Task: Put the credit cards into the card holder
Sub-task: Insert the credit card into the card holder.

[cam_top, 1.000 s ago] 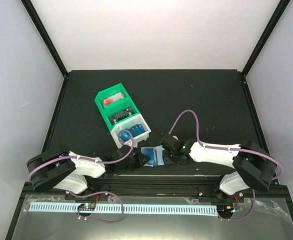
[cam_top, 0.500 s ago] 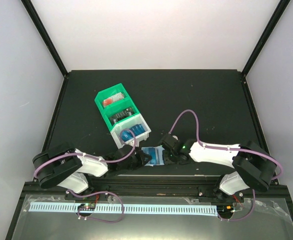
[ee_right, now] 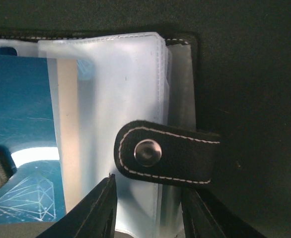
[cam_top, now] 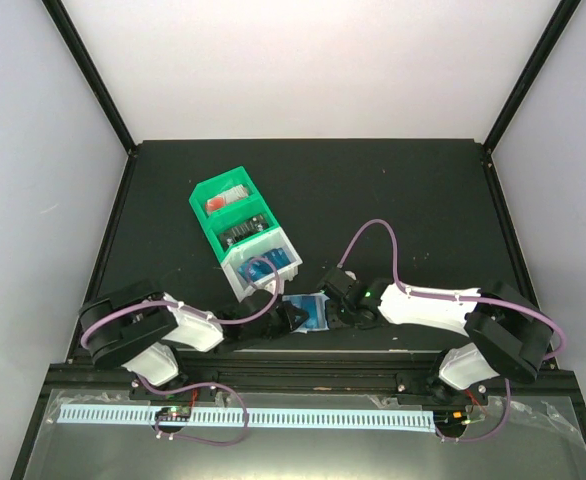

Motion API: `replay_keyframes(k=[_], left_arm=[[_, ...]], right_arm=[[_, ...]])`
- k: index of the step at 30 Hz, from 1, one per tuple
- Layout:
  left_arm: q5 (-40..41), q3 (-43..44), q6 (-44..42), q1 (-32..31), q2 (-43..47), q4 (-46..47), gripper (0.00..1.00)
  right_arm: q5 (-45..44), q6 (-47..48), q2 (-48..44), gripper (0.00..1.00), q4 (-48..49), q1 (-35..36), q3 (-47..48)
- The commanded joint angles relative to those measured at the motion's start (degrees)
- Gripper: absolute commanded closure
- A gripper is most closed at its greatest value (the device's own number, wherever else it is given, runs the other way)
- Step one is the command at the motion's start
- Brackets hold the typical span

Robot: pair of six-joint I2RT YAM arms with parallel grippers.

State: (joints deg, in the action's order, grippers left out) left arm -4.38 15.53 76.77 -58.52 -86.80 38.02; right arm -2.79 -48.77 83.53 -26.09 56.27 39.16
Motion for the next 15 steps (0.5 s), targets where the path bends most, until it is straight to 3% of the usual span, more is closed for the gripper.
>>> replay_keyframes(k=[1, 10, 15], left_arm=[[-0.8, 1.5, 0.7, -1.6, -3.3, 0.5, 0.95], [1.1, 6.7, -5.3, -3.3, -2.5, -9.5, 0.89], [6.4, 7.1, -5.8, -4.2, 0.6, -16.5, 0.92]], right_arm=[[0.4, -0.7, 1.5, 0.62, 0.8, 0.3, -1.8], [0.4, -0.8, 1.3, 0.62, 1.3, 0.3, -2.4], [-0.2, -1.0, 0.5, 0.62, 1.1, 0.3, -2.4]])
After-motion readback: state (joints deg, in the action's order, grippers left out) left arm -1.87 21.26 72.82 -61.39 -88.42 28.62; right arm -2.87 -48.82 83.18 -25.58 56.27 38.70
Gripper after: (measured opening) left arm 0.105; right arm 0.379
